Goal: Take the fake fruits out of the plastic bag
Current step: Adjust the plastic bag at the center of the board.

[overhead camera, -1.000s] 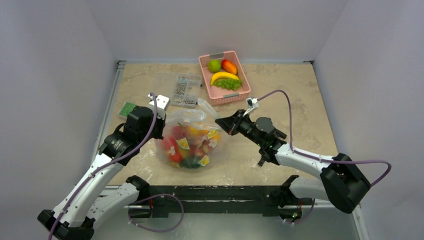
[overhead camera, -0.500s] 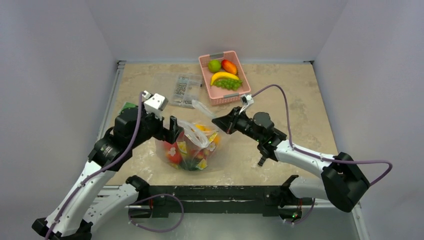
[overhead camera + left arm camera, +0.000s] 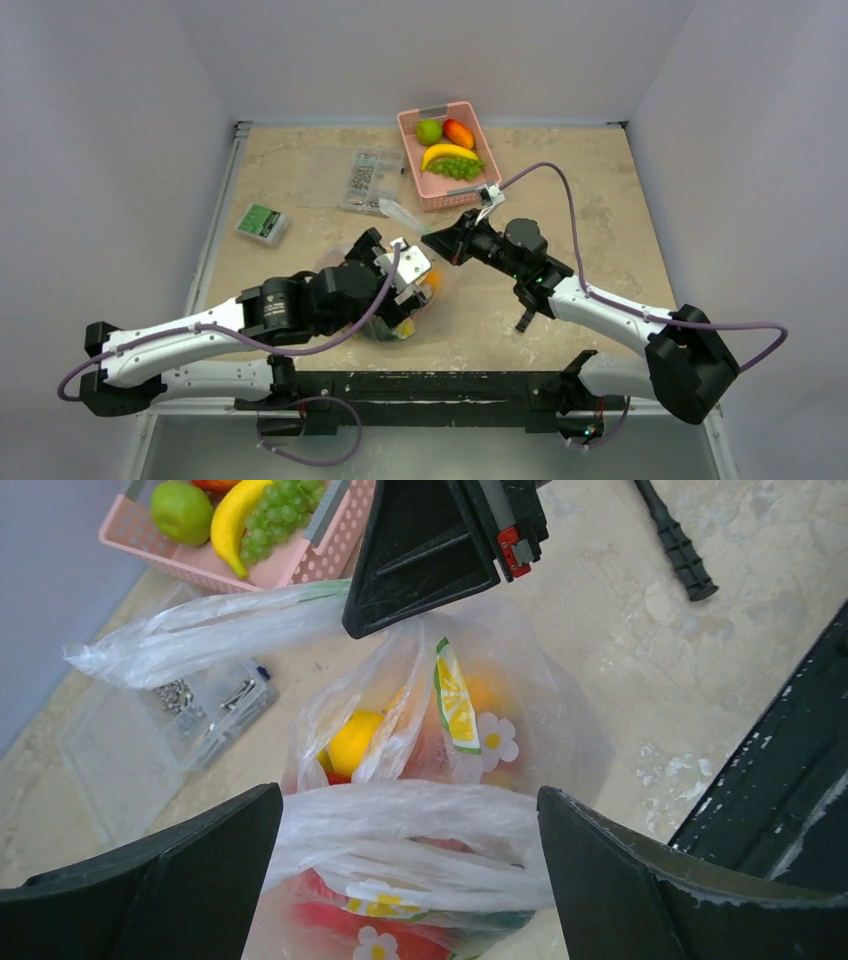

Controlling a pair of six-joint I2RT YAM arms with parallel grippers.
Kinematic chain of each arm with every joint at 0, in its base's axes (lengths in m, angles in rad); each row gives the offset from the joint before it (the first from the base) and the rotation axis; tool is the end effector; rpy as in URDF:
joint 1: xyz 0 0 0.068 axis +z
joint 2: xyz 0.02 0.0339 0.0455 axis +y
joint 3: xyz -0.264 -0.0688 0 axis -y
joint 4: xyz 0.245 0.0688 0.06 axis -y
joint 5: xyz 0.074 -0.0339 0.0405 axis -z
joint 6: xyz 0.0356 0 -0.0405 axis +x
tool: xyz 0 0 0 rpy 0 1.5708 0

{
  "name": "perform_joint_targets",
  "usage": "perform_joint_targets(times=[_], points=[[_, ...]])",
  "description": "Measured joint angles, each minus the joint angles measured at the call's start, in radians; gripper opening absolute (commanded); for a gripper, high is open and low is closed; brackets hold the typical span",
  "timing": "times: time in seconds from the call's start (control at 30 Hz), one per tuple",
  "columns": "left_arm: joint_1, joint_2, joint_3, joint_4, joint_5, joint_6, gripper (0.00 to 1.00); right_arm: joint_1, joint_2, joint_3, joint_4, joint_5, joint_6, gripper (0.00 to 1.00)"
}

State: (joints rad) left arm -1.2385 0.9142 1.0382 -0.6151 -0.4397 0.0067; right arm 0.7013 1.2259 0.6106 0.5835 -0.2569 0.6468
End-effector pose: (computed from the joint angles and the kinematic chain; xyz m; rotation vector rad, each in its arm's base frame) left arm 0.0757 -0.1730 0.3624 0.9531 1.7891 -0.3290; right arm 0.2034 0.1836 0.2661 -0.2645 1.7300 1.2252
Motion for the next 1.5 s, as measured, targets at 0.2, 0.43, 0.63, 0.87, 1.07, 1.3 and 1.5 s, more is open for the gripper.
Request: perform_joint_targets(times=[0.2, 0.43, 0.63, 0.87, 1.07, 1.3, 1.5], points=[[-0.153, 0.142, 0.023, 0.007, -0.203, 0.01, 1.0, 0.0, -0.005, 0.0, 0.001, -0.001, 0.0, 0.0], [-0.205, 0.227, 0.102, -0.153, -0.334, -0.156, 1.0, 0.0, -0.022, -0.014, 0.01, -0.001, -0.002, 0.0], [-0.213, 0.24, 0.161, -0.384, -0.481, -0.369, 0.94, 0.0, -0.023, -0.032, 0.022, -0.001, -0.002, 0.0], [-0.203, 0.328, 0.217, -0.652, -0.625, -0.58, 0.08, 0.0, -0.014, -0.033, 0.05, -0.025, -0.001, 0.0], [-0.05, 0.29, 0.294, -0.689, -0.625, -0.584, 0.0, 0.0, 0.011, -0.029, 0.053, -0.038, -0.002, 0.0], [0.234, 0.022, 0.307, -0.541, -0.467, -0.465, 0.0, 0.001, 0.073, 0.069, 0.056, -0.053, 0.027, 0.0], [0.384, -0.031, 0.494, -0.554, -0.375, -0.409, 0.0, 0.014, 0.203, 0.307, 0.04, -0.059, 0.054, 0.0]])
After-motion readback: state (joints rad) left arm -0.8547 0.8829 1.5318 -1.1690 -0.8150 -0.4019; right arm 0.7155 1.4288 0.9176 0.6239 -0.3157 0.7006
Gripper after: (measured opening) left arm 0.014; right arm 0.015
